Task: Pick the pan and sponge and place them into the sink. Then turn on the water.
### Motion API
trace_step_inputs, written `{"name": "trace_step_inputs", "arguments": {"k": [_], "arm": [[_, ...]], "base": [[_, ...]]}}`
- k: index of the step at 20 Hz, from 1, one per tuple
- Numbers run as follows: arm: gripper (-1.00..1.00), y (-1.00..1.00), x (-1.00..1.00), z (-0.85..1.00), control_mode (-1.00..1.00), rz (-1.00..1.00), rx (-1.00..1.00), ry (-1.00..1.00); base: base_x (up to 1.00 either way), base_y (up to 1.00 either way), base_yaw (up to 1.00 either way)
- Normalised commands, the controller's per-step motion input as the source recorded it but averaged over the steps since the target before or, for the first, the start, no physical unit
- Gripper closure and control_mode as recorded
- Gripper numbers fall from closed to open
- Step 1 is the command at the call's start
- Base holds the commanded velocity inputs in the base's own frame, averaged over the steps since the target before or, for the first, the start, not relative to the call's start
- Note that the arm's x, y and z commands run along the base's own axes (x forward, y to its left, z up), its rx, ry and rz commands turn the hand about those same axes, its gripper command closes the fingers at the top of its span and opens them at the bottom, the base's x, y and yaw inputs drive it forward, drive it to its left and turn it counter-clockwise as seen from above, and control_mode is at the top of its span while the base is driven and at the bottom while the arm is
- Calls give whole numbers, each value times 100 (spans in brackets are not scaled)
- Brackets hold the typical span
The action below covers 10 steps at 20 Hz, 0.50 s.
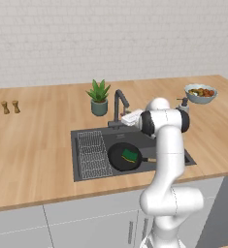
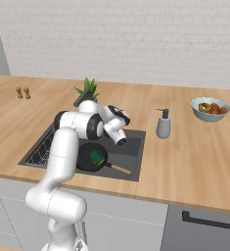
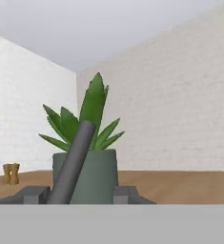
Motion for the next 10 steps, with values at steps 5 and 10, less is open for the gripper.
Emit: {"name": "trace_step_inputs", "arguments": {"k": [5,10], "arm": [[100,-93,14,-3,-100,-26,13,0],[100,-99,15,-3,-100,-25,11,4]], "base": [[0,0,0],[0,0,0]]}}
